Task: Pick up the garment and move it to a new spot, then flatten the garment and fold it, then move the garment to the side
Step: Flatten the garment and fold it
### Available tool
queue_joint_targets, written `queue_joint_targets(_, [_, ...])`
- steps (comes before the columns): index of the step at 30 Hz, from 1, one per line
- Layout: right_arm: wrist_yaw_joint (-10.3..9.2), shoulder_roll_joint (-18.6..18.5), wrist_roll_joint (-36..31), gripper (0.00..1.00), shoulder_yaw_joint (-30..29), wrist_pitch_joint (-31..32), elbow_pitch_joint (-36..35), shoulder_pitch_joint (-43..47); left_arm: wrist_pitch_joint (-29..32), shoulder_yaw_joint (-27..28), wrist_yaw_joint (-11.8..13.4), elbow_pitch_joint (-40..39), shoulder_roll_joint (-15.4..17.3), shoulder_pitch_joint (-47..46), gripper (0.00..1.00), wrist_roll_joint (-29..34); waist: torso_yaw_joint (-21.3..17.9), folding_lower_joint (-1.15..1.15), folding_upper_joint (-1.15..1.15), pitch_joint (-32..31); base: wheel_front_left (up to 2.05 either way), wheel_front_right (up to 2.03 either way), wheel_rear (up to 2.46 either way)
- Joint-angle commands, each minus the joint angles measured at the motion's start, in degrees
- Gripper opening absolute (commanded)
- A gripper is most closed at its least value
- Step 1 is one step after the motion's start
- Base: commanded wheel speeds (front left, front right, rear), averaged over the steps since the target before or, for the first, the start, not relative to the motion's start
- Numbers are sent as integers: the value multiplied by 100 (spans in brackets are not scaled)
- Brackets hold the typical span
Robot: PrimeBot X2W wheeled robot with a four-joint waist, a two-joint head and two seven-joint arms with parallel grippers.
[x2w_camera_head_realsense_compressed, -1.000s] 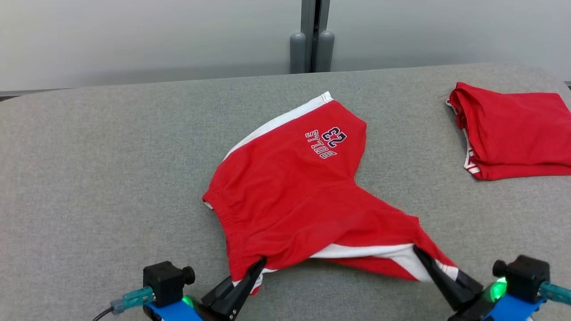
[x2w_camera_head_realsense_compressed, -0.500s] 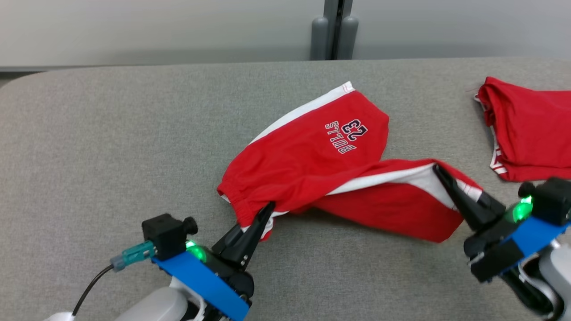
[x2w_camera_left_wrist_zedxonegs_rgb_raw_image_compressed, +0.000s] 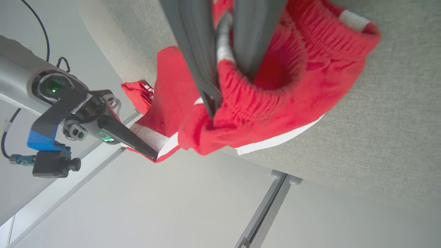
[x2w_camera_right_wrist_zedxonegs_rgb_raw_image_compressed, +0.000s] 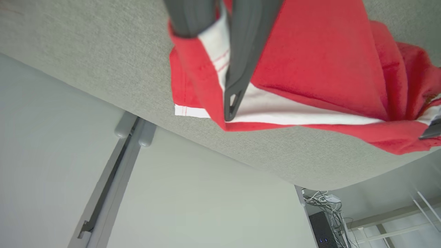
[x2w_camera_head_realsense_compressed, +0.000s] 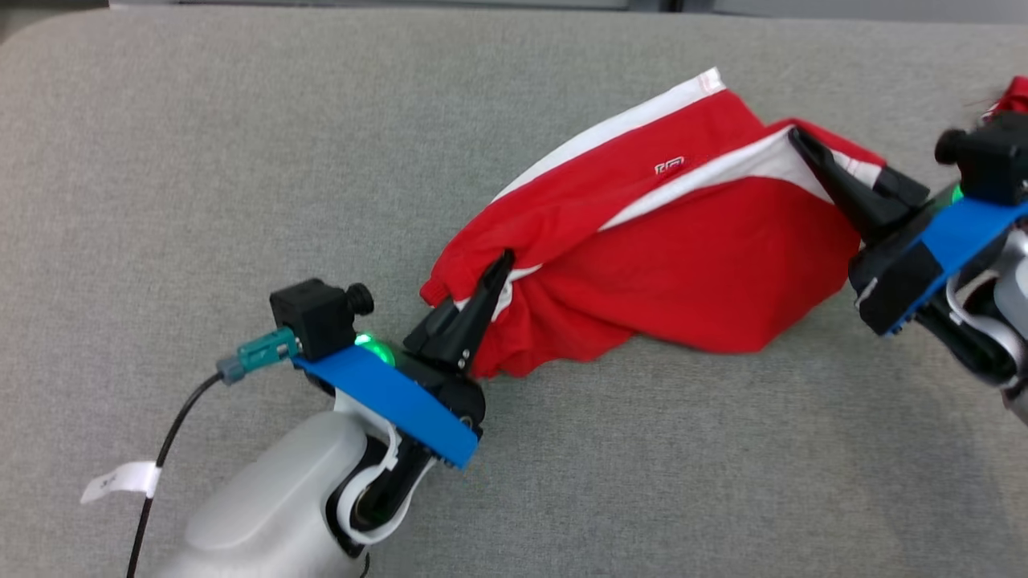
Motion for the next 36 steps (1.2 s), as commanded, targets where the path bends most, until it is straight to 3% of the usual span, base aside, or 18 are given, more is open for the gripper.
queue_joint_targets(1, [1, -4, 26, 0, 151, 20, 103, -256, -23, 81, -10, 29, -59, -166, 0, -40, 148, -2, -1, 195, 0, 0, 0])
queue_joint_targets(11, [1, 215, 201, 0, 1316, 29, 1254, -1824, -25, 297, -11, 278, -312, -607, 0, 32, 324, -2, -1, 747, 0, 0, 0])
queue_joint_targets(22, [0, 437, 548, 0, 2129, -81, 2148, -2738, -26, 327, -11, 511, -518, -896, 0, 228, 420, -2, -1, 1118, 0, 0, 0])
queue_joint_targets(23, [0, 454, 580, 18, 2184, -110, 2198, -2785, -26, 327, -11, 544, -528, -919, 31, 253, 424, -2, -1, 1132, 0, 0, 0])
queue_joint_targets(24, [0, 469, 615, 44, 2235, -138, 2249, -2824, -26, 341, -11, 582, -534, -944, 69, 301, 427, -2, -1, 1143, 0, 0, 0])
queue_joint_targets(25, [0, 488, 642, 100, 2290, -144, 2297, -2853, -26, 359, -11, 619, -551, -956, 100, 329, 429, -2, -1, 1153, 0, 0, 0])
queue_joint_targets(36, [1, 411, 932, 100, 2616, -448, 2546, -2524, -26, 469, -11, 615, -402, -452, 100, 689, 403, -2, -1, 777, 0, 0, 0])
